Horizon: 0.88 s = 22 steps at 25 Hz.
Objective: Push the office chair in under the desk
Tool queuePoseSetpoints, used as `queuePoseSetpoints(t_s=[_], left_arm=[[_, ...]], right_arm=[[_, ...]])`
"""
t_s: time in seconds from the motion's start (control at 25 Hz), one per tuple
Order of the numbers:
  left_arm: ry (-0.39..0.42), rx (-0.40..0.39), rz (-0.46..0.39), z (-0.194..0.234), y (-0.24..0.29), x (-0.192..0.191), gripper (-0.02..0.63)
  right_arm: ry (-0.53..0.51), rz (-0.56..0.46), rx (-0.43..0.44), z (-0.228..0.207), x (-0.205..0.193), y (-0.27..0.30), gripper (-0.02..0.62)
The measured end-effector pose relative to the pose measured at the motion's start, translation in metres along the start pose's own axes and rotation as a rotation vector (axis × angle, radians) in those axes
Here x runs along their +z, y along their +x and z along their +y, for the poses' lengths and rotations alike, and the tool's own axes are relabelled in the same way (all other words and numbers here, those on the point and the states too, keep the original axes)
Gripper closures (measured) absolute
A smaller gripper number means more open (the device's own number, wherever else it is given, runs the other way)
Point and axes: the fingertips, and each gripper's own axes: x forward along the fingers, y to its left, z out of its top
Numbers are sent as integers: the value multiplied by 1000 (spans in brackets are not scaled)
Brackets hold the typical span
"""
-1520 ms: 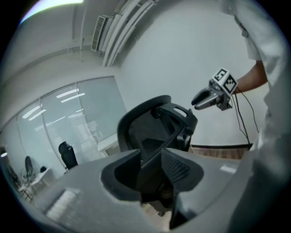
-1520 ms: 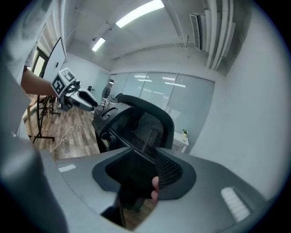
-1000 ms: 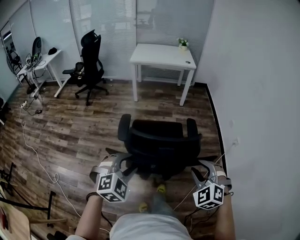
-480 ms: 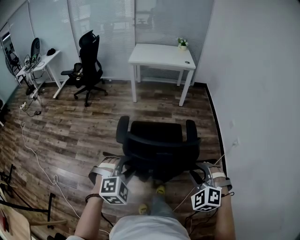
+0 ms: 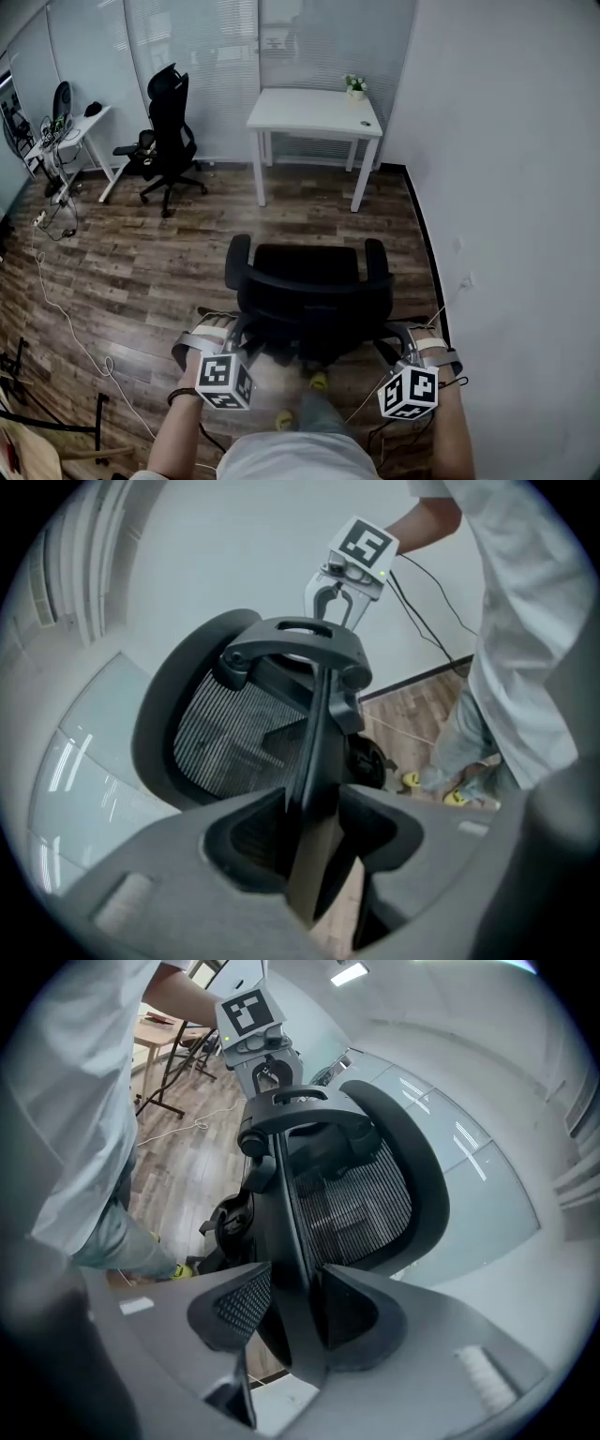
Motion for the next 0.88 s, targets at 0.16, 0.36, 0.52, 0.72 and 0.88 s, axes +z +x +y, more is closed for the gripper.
queuePoseSetpoints(t_s=[0.16,0.36,0.52,0.72,0.88], left_arm=[[13,16,3,1,4,-1,431],[16,27,0,15,14,-4,430],[14,40,1,35,30,-5,428],[10,48,9,61,53,-9,425],[7,52,12,90,73,-10,423]], right_arm=[[15,-29,-24,0,-1,2,430],[36,-49,-31,-13,-1,12,426],[44,-47,-34,-33,-5,28,426],[45,-67,-42,-57,-9,52,426],[48,-74,-33,-84,-13,72,426]])
